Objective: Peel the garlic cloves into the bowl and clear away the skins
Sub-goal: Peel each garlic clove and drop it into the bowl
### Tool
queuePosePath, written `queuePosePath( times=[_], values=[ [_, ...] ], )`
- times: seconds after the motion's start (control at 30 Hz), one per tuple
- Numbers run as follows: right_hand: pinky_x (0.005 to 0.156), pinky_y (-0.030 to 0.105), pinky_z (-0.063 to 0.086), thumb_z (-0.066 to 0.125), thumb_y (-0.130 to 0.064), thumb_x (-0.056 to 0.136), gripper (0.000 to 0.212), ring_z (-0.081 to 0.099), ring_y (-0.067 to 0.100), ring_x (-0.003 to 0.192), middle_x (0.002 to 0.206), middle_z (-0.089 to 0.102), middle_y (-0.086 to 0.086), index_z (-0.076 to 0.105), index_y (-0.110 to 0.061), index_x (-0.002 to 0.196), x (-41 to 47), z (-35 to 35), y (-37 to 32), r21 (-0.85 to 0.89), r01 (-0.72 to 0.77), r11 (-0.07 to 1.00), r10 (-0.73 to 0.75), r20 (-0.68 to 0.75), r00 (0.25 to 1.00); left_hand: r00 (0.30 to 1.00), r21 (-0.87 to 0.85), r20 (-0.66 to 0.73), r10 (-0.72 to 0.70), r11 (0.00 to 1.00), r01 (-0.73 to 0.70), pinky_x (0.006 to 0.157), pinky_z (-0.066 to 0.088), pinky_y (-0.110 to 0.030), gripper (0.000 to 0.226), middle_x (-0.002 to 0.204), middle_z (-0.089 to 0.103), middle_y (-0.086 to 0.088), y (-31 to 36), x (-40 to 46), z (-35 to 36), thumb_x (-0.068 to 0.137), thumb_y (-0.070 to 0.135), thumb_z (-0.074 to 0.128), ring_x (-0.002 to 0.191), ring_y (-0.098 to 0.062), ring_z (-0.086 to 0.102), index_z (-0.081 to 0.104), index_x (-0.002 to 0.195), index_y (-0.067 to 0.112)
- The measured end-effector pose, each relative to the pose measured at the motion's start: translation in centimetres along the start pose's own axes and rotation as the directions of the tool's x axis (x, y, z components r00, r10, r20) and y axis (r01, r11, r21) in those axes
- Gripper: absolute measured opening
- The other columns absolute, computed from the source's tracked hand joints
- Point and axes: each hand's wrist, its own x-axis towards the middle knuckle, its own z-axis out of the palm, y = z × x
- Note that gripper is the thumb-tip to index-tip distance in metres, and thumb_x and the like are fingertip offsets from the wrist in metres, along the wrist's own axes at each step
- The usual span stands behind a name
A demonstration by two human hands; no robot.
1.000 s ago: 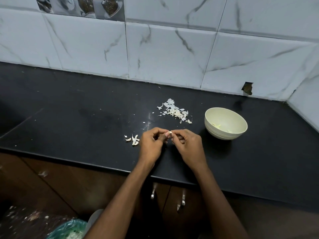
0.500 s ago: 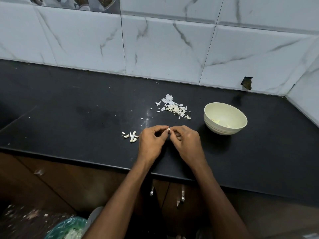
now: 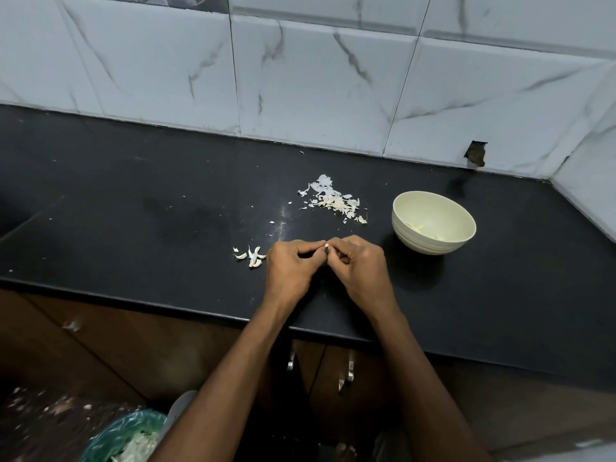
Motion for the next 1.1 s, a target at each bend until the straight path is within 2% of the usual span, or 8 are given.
queuePosePath(
  times=[0.17,0.47,0.6,0.7,0.77,0.87,1.0,1.1],
  values=[
    [0.060,0.033,0.047,0.069,-0.016,0.094,0.010,0.053,0.013,0.064,0.072,0.058,-0.002,0.073,-0.012,0.085,0.0,0.0,0.0,0.012,-0.007,1.000,0.007,0.022,1.000,0.999,-0.046,0.033,-0.042,0.998,0.044,0.093,0.060,-0.045,0.018,0.092,0.081,0.006,-0.1,-0.1,-0.2,0.085,0.009,0.079,0.093,-0.012,0.077,0.084,0.098,0.020],
    [0.057,0.033,0.044,0.066,-0.019,0.086,0.018,0.051,0.013,0.058,0.064,0.056,0.000,0.069,-0.010,0.071,0.0,-0.2,-0.2,0.083,-0.061,0.995,0.061,0.000,0.998,0.996,-0.071,0.074,-0.043,0.996,0.049,0.092,0.060,-0.044,0.020,0.091,0.080,0.004,0.1,-0.2,-0.3,0.086,0.004,0.078,0.092,-0.017,0.076,0.084,0.096,0.019],
    [0.061,0.026,0.045,0.073,-0.010,0.083,0.023,0.053,0.009,0.059,0.062,0.060,-0.004,0.073,-0.029,0.069,0.2,-0.9,-0.2,0.255,-0.165,0.953,0.174,-0.011,0.985,0.994,-0.151,0.109,-0.017,0.988,0.034,0.091,0.059,-0.040,0.016,0.094,0.081,-0.001,0.5,-0.5,-0.4,0.088,0.004,0.078,0.094,-0.020,0.076,0.084,0.100,0.014],
    [0.071,0.047,0.062,0.073,-0.018,0.086,0.019,0.067,0.020,0.067,0.073,0.072,-0.003,0.082,-0.034,0.081,0.2,-1.0,-0.1,0.396,-0.220,0.892,0.222,0.040,0.974,0.990,-0.285,0.126,-0.060,0.954,0.094,0.090,0.058,-0.035,0.018,0.097,0.080,-0.010,0.9,-0.5,-0.5,0.089,0.003,0.078,0.088,-0.020,0.074,0.080,0.106,0.001],
    [0.072,0.055,0.062,0.073,-0.019,0.087,0.014,0.068,0.015,0.067,0.078,0.075,-0.001,0.084,-0.029,0.088,0.1,-1.0,0.0,0.432,-0.249,0.867,0.251,0.055,0.967,0.989,-0.298,0.136,-0.063,0.949,0.101,0.088,0.058,-0.033,0.020,0.097,0.080,-0.011,0.8,-0.4,-0.5,0.090,0.005,0.077,0.084,-0.018,0.071,0.078,0.109,0.001],
    [0.073,0.055,0.063,0.074,-0.012,0.090,0.014,0.067,0.008,0.067,0.080,0.077,-0.002,0.084,-0.021,0.091,0.2,-1.0,-0.2,0.445,-0.266,0.855,0.271,0.054,0.961,0.992,-0.246,0.126,-0.022,0.968,0.053,0.082,0.058,-0.030,0.018,0.098,0.080,-0.006,0.7,-0.4,-0.4,0.094,0.008,0.074,0.083,-0.014,0.071,0.079,0.111,0.006],
    [0.068,0.056,0.061,0.075,-0.014,0.088,0.023,0.063,0.007,0.065,0.076,0.076,-0.002,0.080,-0.037,0.086,0.1,-0.9,-0.4,0.437,-0.261,0.861,0.291,-0.001,0.957,0.998,-0.148,0.055,0.040,0.989,-0.032,0.095,0.058,-0.037,0.016,0.105,0.079,-0.002,0.5,-0.3,-0.2,0.094,0.013,0.076,0.100,-0.015,0.074,0.081,0.109,0.013],
    [0.068,0.054,0.061,0.076,-0.011,0.087,0.016,0.066,0.010,0.065,0.078,0.077,-0.002,0.082,-0.025,0.092,-0.1,-0.7,-0.2,0.421,-0.270,0.866,0.309,-0.024,0.951,0.999,-0.135,0.007,0.052,0.990,-0.051,0.096,0.058,-0.047,0.018,0.103,0.077,-0.001,0.1,-0.3,0.0,0.091,0.015,0.080,0.098,-0.021,0.075,0.082,0.108,0.019]
  ],
)
